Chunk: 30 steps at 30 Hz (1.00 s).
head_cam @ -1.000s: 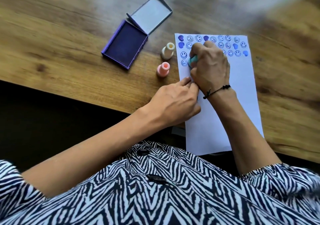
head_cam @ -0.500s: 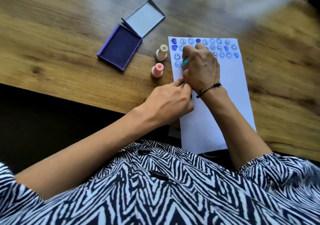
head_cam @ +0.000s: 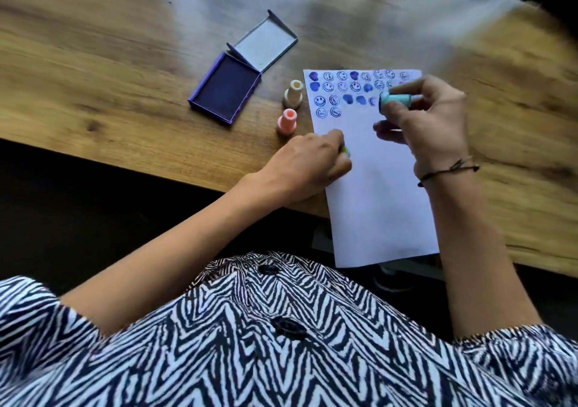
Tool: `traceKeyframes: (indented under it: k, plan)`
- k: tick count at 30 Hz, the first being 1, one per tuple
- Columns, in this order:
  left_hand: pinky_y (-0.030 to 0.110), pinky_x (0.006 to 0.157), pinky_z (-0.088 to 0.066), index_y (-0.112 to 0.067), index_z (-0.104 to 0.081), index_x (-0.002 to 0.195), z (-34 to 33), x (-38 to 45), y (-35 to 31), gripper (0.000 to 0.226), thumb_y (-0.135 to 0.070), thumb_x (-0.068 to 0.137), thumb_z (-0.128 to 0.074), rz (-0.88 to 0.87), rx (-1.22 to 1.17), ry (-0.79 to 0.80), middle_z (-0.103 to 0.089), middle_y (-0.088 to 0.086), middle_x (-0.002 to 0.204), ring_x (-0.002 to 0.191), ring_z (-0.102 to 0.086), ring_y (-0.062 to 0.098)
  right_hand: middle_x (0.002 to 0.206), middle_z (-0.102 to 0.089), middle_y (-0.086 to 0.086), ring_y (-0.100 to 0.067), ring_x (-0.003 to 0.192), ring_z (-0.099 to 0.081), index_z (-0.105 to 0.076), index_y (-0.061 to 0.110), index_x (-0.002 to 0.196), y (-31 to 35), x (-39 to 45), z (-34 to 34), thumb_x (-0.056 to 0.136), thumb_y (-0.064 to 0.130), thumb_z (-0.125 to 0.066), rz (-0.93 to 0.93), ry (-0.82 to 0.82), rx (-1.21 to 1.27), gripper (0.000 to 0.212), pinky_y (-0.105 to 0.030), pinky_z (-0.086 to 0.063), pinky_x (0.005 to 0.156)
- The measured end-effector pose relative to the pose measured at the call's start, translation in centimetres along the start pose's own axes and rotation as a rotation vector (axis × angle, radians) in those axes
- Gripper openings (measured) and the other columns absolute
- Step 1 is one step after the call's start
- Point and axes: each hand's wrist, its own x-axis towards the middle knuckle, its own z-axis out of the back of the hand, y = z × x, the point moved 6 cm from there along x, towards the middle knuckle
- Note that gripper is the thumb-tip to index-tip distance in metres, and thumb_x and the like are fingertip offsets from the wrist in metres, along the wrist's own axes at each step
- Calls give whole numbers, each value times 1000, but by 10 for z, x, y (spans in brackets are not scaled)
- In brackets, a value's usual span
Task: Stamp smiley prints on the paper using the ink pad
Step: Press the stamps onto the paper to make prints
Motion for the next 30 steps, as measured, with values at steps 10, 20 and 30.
traceKeyframes:
  k: [10, 20, 30]
  plan:
    - [37, 89, -50, -5, -56, 109, 16, -16, 18, 22, -12, 91, -47, 184, -756, -194, -63, 10, 98, 93, -59, 21, 79, -59, -9, -15, 54, -64, -61, 18, 80, 4, -44, -23, 85, -1, -57, -48, 183, 276, 20, -28, -59, 60]
    - [22, 73, -51, -1, -57, 106, 16, -18, 21, 19, -3, 89, -49, 191, -1115, -245, -56, -2, 77, 69, -56, 11, 73, -63, -1, -11, 55, -66, -61, 20, 82, 20, -58, -33, 84, 2, -60, 97, 210, 123, 18, -30, -62, 62]
    - [36, 74, -55, -7, -63, 104, 34, -24, 27, 20, -14, 87, -56, 145, -779, -318, -64, 7, 80, 70, -59, 14, 70, -60, -12, -14, 45, -62, -58, 13, 82, 19, -52, -47, 86, 2, -57, 70, 275, 159, 11, -24, -54, 47]
